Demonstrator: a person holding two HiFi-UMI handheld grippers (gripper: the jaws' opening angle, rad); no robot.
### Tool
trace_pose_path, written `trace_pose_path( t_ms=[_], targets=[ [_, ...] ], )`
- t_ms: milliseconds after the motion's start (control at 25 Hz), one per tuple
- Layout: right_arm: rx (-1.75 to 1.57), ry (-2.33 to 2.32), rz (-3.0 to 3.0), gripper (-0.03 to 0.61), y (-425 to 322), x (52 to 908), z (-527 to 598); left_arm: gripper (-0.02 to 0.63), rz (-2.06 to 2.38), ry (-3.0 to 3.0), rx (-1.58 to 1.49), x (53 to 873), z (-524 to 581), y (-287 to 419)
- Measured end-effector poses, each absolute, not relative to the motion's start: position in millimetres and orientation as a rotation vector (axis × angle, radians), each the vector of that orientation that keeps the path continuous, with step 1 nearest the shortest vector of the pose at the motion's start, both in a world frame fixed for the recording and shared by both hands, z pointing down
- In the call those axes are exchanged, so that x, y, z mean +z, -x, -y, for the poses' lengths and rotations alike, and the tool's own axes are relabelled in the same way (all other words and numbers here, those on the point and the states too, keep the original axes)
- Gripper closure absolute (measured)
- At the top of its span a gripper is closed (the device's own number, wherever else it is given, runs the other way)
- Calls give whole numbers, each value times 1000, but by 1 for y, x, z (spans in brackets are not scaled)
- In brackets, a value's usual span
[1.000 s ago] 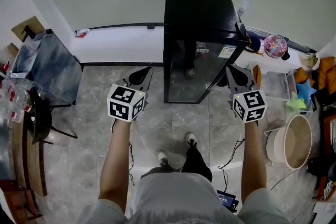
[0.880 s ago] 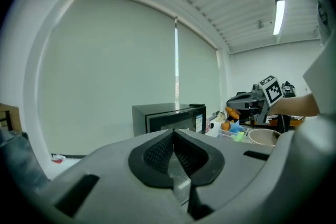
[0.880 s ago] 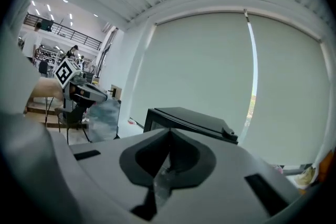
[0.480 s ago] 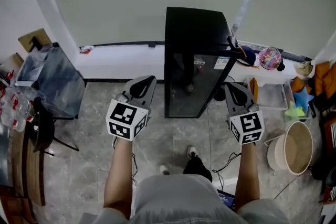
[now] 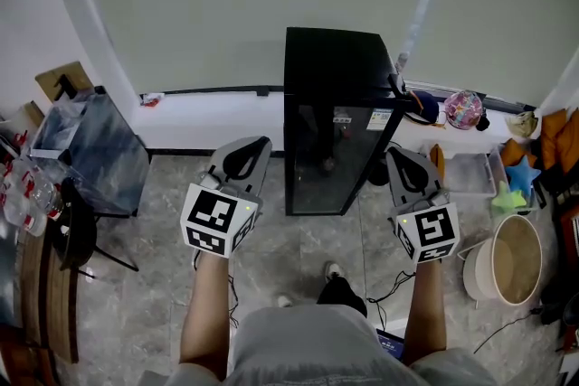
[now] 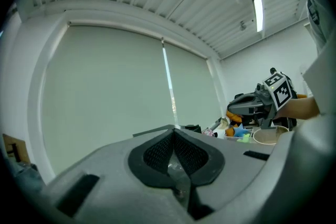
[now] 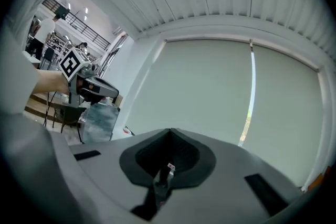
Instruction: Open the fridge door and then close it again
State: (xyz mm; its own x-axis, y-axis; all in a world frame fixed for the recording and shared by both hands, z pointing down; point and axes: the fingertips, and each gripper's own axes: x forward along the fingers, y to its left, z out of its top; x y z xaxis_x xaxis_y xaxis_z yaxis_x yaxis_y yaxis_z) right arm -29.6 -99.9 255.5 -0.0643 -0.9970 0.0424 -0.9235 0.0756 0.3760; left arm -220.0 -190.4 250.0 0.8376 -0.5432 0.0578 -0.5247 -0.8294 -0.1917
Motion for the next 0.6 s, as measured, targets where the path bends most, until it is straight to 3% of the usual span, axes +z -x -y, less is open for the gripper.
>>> trace_pose_path(
  t_ms=[600],
  targets=[
    [-357,-1904,2086,583,32,256,102,603,-867,2832,-152,241,193,225]
  ],
)
